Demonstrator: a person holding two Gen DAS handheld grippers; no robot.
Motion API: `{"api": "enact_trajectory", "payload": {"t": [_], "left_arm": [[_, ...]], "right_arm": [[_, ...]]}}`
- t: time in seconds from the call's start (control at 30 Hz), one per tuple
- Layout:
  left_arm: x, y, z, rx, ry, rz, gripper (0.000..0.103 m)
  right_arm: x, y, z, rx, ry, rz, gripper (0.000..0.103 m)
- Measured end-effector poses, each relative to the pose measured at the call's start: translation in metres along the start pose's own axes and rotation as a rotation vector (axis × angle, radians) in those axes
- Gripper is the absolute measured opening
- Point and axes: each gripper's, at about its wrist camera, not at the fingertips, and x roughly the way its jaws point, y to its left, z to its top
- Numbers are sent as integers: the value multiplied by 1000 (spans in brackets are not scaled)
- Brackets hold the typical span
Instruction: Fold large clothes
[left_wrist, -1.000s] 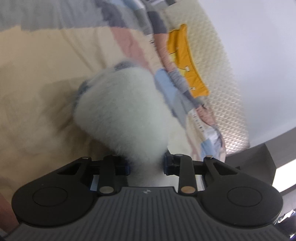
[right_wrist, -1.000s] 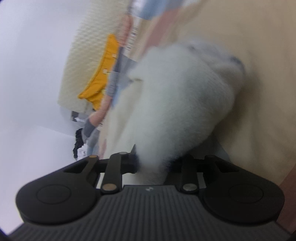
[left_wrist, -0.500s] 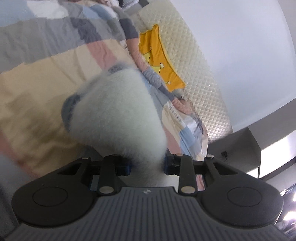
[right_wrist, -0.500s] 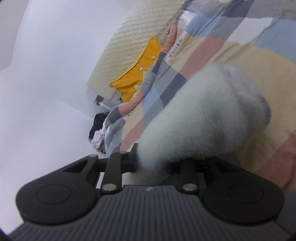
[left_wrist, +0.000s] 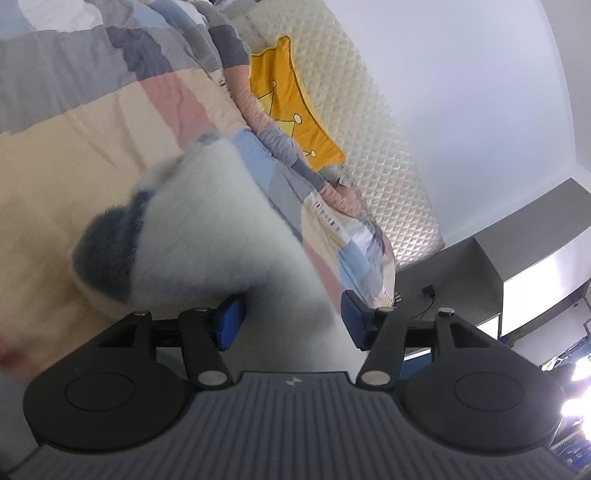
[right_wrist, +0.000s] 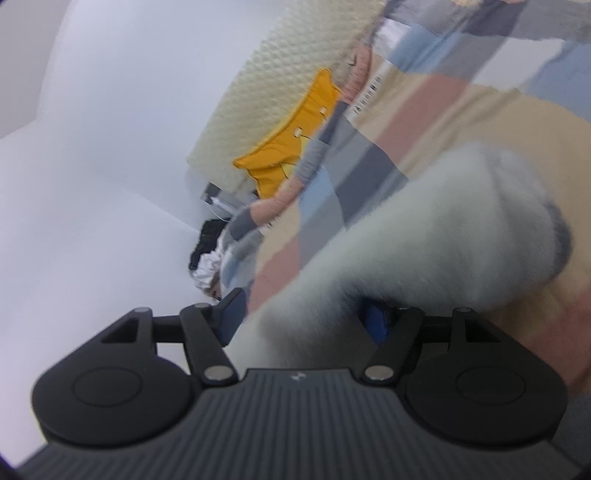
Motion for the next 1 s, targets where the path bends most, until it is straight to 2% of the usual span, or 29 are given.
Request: {"api": "enact_trajectory", "payload": {"t": [0.13, 0.27, 0.37, 0.53, 0.73, 0.83, 0.93, 1.0], "left_arm": [[33, -6, 17, 47, -3, 21, 63], [68, -22, 25, 233, -3, 132, 64], [92, -24, 26, 297, 8, 190, 64], [123, -20, 27, 422, 24, 300, 64], [143, -9, 51, 465, -45, 444, 65], [146, 1, 65, 467, -86, 507, 74], [140, 20, 69, 416, -128, 519, 74], [131, 34, 71, 325, -178, 523, 74]], "right_arm": [[25, -5, 20, 27, 2, 11, 70], [46, -3, 33, -96, -25, 5, 70], [59, -6, 41, -188, -25, -55, 70], [62, -24, 51, -258, -26, -162, 70], [69, -38, 72, -347, -51, -312, 70], [80, -39, 82, -401, -72, -372, 70], [93, -45, 90, -407, -53, -388, 69], [100, -48, 88, -422, -45, -438, 67]]}}
